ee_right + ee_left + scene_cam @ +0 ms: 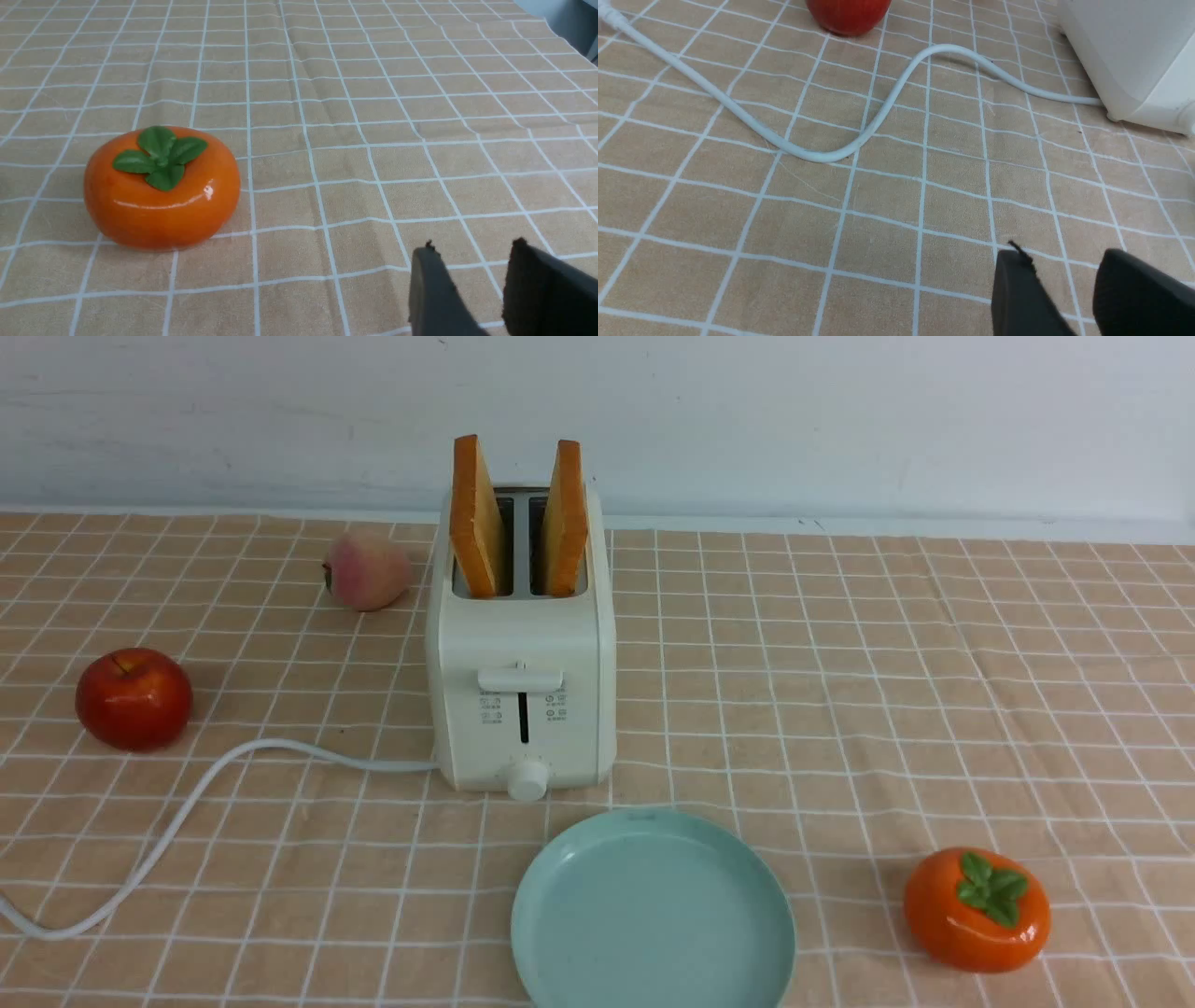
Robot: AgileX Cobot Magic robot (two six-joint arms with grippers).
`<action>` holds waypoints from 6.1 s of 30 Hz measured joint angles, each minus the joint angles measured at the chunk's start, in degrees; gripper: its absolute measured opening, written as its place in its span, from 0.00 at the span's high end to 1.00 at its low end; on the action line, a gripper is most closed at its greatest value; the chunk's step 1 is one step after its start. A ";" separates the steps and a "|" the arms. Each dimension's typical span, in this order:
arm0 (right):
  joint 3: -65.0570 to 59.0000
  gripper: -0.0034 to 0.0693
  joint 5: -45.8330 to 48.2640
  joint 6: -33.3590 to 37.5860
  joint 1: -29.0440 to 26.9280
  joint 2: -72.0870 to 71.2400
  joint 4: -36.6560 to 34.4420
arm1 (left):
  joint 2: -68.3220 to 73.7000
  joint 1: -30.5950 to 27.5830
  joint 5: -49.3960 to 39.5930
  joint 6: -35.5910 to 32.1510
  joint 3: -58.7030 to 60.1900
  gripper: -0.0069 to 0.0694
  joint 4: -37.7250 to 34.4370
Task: Take toasted bread from bread machine on light coffee tablecloth place on plate.
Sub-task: 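Grasp the toast slice in the toaster and pull it up out of the slot with the right gripper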
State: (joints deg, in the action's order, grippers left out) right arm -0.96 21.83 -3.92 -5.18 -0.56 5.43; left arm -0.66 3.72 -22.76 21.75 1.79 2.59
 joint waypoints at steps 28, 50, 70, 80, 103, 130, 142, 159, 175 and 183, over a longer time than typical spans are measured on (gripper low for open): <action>0.00 0.62 0.00 0.00 0.00 0.00 0.00 | 0.00 0.00 0.00 0.00 0.00 0.60 0.00; 0.00 0.62 0.00 0.00 0.00 0.00 0.00 | 0.00 0.00 0.00 0.00 0.00 0.60 0.00; -0.15 0.62 -1.68 0.00 0.00 0.00 0.43 | 0.00 0.00 11.58 0.00 0.00 0.60 2.73; -0.44 0.62 -18.81 0.00 0.00 0.00 0.79 | 0.00 0.00 24.24 0.00 0.00 0.60 2.89; 27.22 0.62 -34.07 -27.09 0.00 11.09 -6.03 | 7.97 0.00 39.01 25.12 -24.91 0.60 -3.93; 79.61 0.62 25.26 10.38 17.71 78.31 -36.07 | 31.05 0.00 -19.90 22.35 -45.78 0.60 4.23; 118.46 0.54 37.51 -0.28 32.46 109.46 -24.87 | 31.05 6.36 -19.11 22.31 -45.64 0.60 4.08; 136.31 0.49 34.06 -15.16 39.21 126.44 -5.11 | 31.05 7.63 -25.98 22.31 -45.64 0.60 2.00; 136.38 0.77 32.77 -15.22 39.21 129.86 -4.52 | 31.05 9.64 -25.60 22.31 -45.64 0.60 1.47; 136.31 0.81 31.12 -15.22 39.21 122.09 -2.60 | 31.05 9.64 -25.53 22.31 -45.64 0.60 1.47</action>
State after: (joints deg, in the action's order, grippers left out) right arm 135.35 52.96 -19.14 34.03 121.52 2.83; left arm 30.39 13.36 -48.29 44.06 -43.85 4.06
